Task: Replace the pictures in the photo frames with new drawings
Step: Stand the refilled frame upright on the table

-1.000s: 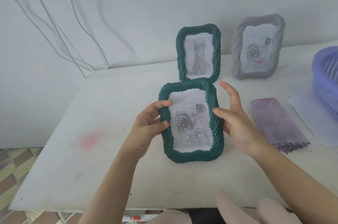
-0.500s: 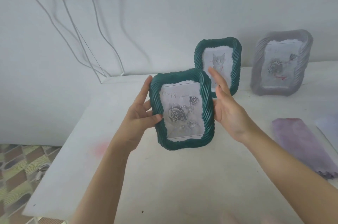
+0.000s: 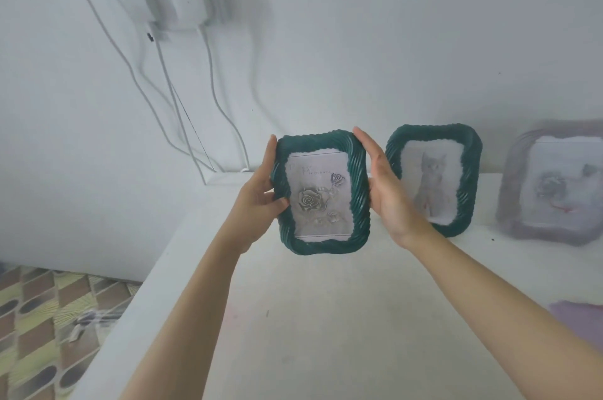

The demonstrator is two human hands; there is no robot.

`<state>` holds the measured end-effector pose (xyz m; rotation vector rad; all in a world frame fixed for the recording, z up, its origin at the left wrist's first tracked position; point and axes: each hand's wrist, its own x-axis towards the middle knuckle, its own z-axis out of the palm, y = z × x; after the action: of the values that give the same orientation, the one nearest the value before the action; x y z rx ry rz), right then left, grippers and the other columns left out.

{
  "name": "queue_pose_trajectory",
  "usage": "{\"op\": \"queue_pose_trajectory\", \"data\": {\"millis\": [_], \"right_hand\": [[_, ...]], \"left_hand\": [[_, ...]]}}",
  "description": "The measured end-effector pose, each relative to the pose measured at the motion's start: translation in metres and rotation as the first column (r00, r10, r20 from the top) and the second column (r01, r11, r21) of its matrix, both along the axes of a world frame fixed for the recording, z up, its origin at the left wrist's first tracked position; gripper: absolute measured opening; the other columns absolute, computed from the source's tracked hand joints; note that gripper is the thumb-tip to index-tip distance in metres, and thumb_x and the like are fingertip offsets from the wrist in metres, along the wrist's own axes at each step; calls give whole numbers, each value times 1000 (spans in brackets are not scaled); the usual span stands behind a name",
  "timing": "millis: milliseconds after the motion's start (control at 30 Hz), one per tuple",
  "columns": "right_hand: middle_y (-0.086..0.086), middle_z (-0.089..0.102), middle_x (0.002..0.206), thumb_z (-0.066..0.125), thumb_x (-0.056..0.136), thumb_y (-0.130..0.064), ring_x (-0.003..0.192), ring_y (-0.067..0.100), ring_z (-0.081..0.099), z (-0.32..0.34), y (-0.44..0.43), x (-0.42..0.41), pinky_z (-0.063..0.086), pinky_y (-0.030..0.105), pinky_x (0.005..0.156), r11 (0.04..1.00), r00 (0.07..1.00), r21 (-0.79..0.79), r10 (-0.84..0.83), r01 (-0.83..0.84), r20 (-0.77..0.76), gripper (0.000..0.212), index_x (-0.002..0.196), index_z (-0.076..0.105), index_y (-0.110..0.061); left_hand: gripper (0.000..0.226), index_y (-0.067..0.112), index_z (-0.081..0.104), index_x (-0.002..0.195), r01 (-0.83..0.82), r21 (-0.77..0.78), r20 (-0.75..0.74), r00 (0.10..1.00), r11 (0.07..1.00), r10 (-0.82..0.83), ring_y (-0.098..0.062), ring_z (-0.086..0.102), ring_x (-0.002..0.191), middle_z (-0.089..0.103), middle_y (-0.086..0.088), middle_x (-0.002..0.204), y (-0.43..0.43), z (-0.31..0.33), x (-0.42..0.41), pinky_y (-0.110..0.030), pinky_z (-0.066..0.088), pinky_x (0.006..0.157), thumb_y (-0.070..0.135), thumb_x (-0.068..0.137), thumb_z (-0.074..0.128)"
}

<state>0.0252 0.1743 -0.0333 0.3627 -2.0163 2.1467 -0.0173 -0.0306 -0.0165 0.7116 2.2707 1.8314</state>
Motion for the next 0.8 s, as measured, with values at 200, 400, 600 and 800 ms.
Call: {"op": "queue_pose_trajectory", "data": {"millis": [200, 400, 600, 800], "right_hand": [[-13, 28, 150, 27, 90, -60, 140, 8, 22, -9, -3, -39, 15, 47, 116, 999, 999, 7, -44, 44, -5, 42, 131, 34, -52], [-15, 29, 149, 27, 82, -74, 140, 7, 21, -23, -8, -61, 14, 48, 116, 996, 996, 27, -86, 86, -1, 55, 132, 33, -52], [-20, 26, 150, 25, 85, -70, 140, 3, 18, -34, -8, -60, 13, 48, 117, 994, 995, 50, -99, 98, 23, 51, 133, 30, -54], [-32, 14, 146, 20, 92, -53, 119, -32, 17, -20, -8, -47, 12, 28, 114, 979, 991, 174, -119, 108, 55, 45, 136, 16, -52]], "left_hand": [[96, 64, 20, 127, -58, 0, -6, 998, 998, 58, -9, 56, 97, 46, -3, 141, 2, -8, -33, -16, 48, 71, -19, 85, 39], [98, 65, 21, 127, -101, -24, 1, 995, 995, 101, -13, 55, 108, 46, 2, 141, 5, -20, -53, -21, 46, 86, -20, 83, 38], [96, 65, 20, 128, -92, -43, 22, 995, 995, 93, -13, 53, 117, 46, 7, 141, 6, -30, -53, -29, 45, 97, -19, 85, 37], [96, 65, 15, 129, -72, -76, 26, 997, 994, 74, -9, 56, 104, 49, 10, 136, 7, -33, -53, -20, 47, 83, -17, 85, 37]]}}
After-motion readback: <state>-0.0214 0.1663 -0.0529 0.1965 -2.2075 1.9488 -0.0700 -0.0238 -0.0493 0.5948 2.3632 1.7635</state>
